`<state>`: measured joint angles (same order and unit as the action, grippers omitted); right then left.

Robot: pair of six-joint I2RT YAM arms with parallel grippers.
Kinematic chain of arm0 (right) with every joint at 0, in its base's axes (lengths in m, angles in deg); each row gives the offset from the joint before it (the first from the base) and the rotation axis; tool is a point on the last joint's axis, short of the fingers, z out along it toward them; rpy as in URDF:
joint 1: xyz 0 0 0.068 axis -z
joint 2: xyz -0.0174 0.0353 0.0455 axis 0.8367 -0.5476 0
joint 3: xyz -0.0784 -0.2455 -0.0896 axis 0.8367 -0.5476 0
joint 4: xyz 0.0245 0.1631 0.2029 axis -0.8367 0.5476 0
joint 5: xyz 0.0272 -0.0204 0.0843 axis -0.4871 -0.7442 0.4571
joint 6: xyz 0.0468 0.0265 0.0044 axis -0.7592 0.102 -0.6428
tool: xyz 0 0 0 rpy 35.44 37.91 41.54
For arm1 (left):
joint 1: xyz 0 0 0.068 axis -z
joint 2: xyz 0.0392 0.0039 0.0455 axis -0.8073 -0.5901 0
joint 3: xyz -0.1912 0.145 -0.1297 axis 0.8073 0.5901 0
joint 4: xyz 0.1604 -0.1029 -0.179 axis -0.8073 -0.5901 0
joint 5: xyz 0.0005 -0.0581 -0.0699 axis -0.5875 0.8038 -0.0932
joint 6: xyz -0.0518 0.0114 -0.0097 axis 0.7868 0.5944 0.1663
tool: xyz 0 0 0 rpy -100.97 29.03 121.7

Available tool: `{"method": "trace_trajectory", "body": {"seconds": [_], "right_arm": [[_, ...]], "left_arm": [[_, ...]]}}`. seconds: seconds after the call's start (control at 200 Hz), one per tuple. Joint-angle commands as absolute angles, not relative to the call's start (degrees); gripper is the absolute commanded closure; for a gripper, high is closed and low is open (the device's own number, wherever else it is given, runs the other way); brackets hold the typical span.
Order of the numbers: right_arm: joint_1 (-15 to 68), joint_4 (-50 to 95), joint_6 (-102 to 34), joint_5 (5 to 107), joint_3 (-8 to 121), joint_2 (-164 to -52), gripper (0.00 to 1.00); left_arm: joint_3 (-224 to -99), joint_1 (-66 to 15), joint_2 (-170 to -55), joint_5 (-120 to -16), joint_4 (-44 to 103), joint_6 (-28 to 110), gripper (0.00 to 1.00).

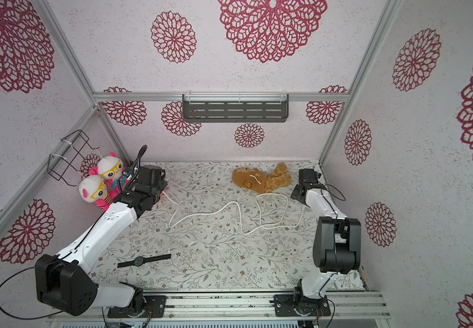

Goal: Unwrap the cord wrapped around the power strip
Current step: Adjust the power cord at the center of the board, then place the power strip at the center of the board.

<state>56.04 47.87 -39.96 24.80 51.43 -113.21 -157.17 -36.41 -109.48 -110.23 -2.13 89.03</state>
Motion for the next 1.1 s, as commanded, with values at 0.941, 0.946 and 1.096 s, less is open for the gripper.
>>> {"method": "trace_trajectory", "body": {"seconds": [0.941, 0.946, 1.096], "right_arm": [[14.2, 33.3, 30.1, 65.8, 61.9, -137.9, 0.44], [14.2, 33.1, 29.9, 65.6, 61.6, -137.7, 0.44], [16.4, 22.5, 20.1, 65.4, 50.3, -127.3, 0.41]], "left_arm": [[-162.6, -34.5, -112.2, -109.5, -21.8, 105.6, 1.00], [-162.6, -34.4, -112.4, -109.3, -21.9, 105.9, 1.00], [-159.6, -34.2, -118.3, -103.9, -22.3, 113.4, 1.00]]}}
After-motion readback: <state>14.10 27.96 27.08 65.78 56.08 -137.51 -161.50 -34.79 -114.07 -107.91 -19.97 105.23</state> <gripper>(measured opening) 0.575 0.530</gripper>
